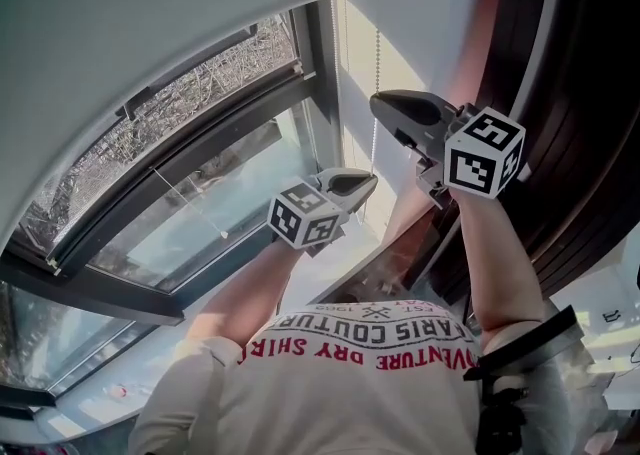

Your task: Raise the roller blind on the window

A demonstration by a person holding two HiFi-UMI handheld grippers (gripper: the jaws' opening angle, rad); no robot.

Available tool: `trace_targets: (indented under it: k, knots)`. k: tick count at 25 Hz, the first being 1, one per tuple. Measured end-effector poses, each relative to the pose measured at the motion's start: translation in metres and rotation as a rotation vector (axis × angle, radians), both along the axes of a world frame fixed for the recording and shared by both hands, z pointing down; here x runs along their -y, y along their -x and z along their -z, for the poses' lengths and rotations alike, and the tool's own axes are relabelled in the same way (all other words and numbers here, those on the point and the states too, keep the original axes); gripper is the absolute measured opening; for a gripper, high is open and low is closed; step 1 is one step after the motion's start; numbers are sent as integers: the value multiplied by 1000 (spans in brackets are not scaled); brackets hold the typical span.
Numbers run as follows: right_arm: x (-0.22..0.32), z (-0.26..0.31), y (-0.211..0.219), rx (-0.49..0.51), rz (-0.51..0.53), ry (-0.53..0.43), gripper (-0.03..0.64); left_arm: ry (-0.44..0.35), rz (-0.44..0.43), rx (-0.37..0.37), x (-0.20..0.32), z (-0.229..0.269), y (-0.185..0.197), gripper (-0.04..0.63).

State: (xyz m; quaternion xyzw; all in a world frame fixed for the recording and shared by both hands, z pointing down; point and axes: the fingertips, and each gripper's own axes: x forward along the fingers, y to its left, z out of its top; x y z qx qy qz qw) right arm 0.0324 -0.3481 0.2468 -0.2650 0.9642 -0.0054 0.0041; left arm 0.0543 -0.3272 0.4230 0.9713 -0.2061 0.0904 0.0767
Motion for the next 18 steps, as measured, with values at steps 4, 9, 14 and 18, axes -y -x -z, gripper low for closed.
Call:
trace_targets:
  k: [4,9,14,18]
  knots:
    - [4,-24,1,-11,-1,26,8,33,6,23,3,-23,2,5]
    - [9,-56,2,-25,-8,53,8,60,11,61,5,-55,4,5]
    - [8,-79,5,-85,-27,53,8,88,17,104,6,-78,6,5]
    - [5,-106,8,-119,-30,81,8,113,14,156,1,-104,7,5]
